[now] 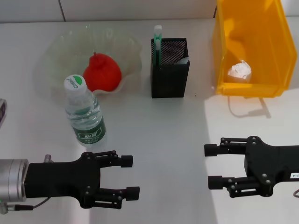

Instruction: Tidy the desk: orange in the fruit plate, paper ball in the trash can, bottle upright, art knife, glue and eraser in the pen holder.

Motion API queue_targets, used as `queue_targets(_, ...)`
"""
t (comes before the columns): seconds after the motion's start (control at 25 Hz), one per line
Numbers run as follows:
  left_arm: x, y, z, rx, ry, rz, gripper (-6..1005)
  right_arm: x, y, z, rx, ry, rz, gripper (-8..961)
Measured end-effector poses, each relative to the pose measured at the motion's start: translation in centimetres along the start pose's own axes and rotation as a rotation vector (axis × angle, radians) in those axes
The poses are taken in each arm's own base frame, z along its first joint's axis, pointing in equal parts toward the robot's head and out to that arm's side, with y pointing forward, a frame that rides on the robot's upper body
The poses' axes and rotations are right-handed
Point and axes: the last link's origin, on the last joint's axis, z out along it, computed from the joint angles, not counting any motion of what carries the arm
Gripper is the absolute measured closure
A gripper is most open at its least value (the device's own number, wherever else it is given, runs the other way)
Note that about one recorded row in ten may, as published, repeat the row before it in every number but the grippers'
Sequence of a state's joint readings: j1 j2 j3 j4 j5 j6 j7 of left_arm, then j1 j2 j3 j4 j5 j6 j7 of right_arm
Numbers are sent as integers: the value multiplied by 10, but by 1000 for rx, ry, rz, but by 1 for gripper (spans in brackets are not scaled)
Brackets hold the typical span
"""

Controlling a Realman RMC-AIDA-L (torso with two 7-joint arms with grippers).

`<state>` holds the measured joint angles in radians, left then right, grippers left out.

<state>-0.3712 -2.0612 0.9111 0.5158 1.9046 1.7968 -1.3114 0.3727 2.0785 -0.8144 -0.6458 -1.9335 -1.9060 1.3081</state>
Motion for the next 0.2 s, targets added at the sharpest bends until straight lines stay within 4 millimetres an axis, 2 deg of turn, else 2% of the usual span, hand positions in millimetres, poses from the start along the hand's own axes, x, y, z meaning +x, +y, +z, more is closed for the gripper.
queue_targets(0.2, 1, 1, 1, -13, 4, 3, 140, 0, -2, 0, 18, -3, -1, 212)
